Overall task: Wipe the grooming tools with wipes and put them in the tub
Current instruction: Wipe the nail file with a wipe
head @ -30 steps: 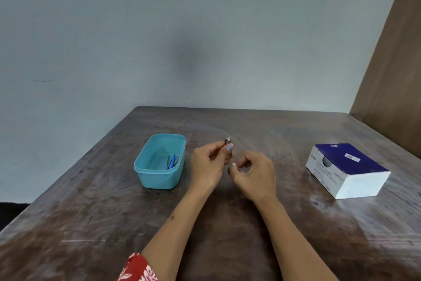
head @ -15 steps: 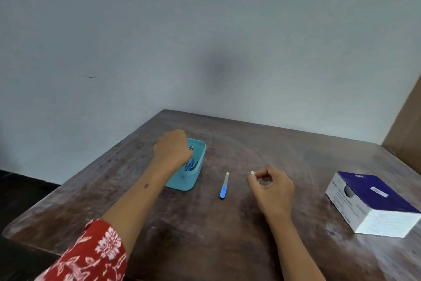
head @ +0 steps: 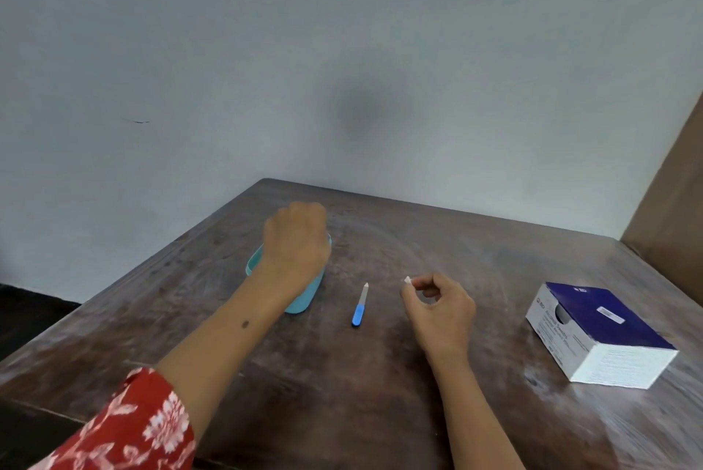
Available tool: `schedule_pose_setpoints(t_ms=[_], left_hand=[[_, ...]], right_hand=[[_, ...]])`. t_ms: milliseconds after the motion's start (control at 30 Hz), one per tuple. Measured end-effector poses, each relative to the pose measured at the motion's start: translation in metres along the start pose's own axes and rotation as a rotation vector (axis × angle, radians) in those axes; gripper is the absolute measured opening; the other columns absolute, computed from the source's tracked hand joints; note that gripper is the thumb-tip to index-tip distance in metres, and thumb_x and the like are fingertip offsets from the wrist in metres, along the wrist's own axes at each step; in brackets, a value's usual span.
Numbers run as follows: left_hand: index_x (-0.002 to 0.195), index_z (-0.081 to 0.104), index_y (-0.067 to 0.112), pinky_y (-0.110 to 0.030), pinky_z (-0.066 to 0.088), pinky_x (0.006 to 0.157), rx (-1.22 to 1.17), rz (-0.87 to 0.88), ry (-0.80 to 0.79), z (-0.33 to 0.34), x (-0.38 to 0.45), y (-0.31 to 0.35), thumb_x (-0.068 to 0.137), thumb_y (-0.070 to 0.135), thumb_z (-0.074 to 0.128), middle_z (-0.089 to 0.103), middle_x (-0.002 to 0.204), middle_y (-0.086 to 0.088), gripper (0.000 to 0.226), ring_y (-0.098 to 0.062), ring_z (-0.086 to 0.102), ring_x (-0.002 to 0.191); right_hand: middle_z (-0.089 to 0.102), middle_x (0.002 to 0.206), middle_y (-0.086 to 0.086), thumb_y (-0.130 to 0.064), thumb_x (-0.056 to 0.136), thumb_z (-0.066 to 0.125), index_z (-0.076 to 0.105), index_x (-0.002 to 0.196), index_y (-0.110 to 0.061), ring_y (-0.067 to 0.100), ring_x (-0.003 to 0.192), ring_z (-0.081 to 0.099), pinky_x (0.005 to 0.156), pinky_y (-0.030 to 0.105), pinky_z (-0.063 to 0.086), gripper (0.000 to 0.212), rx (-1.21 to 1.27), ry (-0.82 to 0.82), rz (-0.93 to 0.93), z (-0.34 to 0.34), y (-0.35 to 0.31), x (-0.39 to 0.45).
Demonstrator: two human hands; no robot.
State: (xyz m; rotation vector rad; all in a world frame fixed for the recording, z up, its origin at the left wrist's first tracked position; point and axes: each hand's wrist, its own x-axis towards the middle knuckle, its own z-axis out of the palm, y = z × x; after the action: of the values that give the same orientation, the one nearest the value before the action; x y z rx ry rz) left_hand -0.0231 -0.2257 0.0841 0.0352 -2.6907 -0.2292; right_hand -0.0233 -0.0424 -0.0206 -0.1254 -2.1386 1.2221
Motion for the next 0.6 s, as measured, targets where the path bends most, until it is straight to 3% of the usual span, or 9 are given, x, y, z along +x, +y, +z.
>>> schedule_pose_setpoints(t_ms=[67, 200, 300, 500, 600], left_hand=[[0.078, 0.056, 0.012, -0.032, 0.036, 0.062, 0.051, 0.137, 0.003, 0.007, -0.022, 0.024, 0.088, 0.013, 0.052, 0.066, 0.091, -0.01, 0.011, -0.028, 0.061, 0.083], [0.101, 0.059, 0.01, -0.034, 0.034, 0.068, 0.177, 0.317, -0.217, 0.042, -0.064, 0.057, 0.09, 0.013, 0.054, 0.063, 0.103, -0.012, 0.013, -0.027, 0.058, 0.096], [0.104, 0.059, 0.008, -0.034, 0.036, 0.068, 0.209, 0.285, -0.288, 0.059, -0.069, 0.058, 0.091, 0.007, 0.053, 0.063, 0.106, -0.014, 0.015, -0.028, 0.059, 0.097], [0.109, 0.057, 0.008, -0.033, 0.044, 0.07, 0.142, 0.228, -0.262, 0.064, -0.055, 0.053, 0.091, 0.003, 0.052, 0.064, 0.104, -0.012, 0.019, -0.028, 0.062, 0.095], [0.09, 0.058, 0.01, -0.031, 0.042, 0.064, -0.075, 0.191, -0.165, 0.067, -0.048, 0.053, 0.091, 0.01, 0.05, 0.065, 0.094, -0.01, 0.008, -0.026, 0.063, 0.086]], right_hand=[[0.066, 0.07, -0.009, -0.022, 0.074, 0.072, 0.067, 0.07, -0.024, 0.006, 0.072, 0.06, 0.068, 0.031, 0.054, 0.007, 0.015, 0.016, 0.001, -0.001, -0.001, 0.0], [0.067, 0.067, -0.007, -0.02, 0.071, 0.072, 0.068, 0.07, -0.024, 0.009, 0.068, 0.062, 0.067, 0.031, 0.054, 0.006, 0.053, 0.033, -0.001, -0.001, -0.002, 0.0], [0.066, 0.064, -0.01, -0.021, 0.072, 0.072, 0.068, 0.069, -0.025, 0.007, 0.065, 0.063, 0.064, 0.028, 0.054, 0.007, 0.09, 0.048, 0.006, -0.001, -0.002, 0.0], [0.064, 0.056, -0.014, -0.023, 0.075, 0.073, 0.064, 0.061, -0.028, -0.004, 0.061, 0.061, 0.054, 0.005, 0.043, 0.017, 0.177, 0.138, 0.093, 0.0, 0.0, 0.001], [0.068, 0.058, -0.007, -0.024, 0.076, 0.073, 0.067, 0.061, -0.025, 0.005, 0.058, 0.066, 0.059, 0.016, 0.051, 0.016, 0.304, 0.165, 0.227, 0.001, 0.004, 0.006]])
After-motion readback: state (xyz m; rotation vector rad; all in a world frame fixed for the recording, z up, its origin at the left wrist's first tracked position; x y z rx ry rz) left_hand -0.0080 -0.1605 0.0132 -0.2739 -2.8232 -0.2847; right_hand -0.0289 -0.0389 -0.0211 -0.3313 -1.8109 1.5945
